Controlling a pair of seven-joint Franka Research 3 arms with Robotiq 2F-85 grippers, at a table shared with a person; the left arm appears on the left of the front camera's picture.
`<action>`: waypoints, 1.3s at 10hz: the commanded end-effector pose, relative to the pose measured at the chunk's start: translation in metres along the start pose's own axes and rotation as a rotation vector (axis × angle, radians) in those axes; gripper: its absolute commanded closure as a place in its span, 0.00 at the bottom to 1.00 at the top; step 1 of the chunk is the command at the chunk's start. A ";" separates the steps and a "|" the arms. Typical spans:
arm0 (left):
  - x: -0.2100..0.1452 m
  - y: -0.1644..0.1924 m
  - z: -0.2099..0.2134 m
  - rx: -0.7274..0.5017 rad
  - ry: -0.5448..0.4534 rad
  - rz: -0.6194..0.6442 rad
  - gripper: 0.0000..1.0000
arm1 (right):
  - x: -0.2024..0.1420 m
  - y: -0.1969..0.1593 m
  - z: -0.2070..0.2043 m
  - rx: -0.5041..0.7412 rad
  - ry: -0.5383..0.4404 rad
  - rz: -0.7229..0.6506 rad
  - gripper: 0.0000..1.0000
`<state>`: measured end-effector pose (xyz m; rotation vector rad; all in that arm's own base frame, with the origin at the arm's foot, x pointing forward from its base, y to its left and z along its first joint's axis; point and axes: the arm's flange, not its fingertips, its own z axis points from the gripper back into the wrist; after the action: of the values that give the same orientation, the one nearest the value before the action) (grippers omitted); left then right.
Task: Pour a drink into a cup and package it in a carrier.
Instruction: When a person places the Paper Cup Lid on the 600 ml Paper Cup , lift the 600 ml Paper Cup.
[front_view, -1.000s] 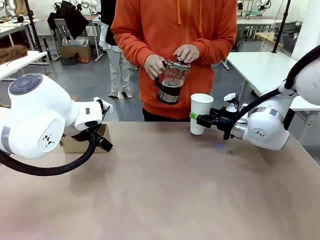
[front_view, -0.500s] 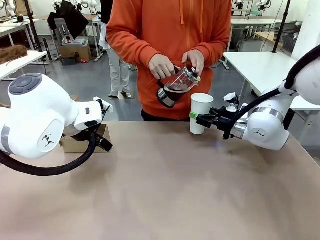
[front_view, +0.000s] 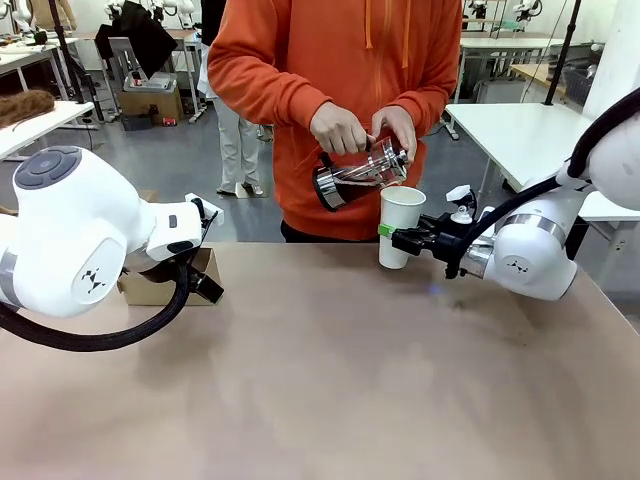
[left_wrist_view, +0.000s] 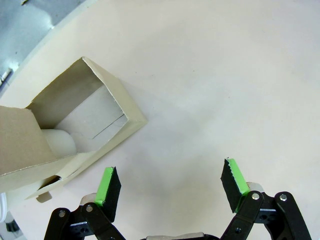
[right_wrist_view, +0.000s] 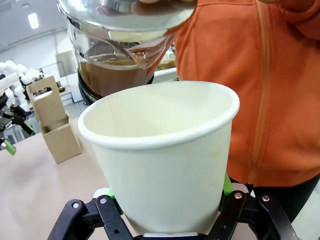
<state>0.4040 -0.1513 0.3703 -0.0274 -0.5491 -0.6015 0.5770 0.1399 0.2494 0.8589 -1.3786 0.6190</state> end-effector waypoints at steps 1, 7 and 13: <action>0.000 0.000 0.000 -0.001 -0.001 0.000 0.00 | 0.003 0.001 0.000 0.002 -0.006 0.002 0.20; 0.000 0.000 0.000 -0.001 -0.001 0.000 0.00 | 0.003 0.001 0.000 0.002 -0.006 0.002 0.20; 0.000 0.000 0.000 -0.001 -0.001 0.000 0.00 | 0.003 0.001 0.000 0.002 -0.006 0.002 0.20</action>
<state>0.4040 -0.1513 0.3703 -0.0274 -0.5491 -0.6015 0.5768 0.1399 0.2492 0.8590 -1.3781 0.6188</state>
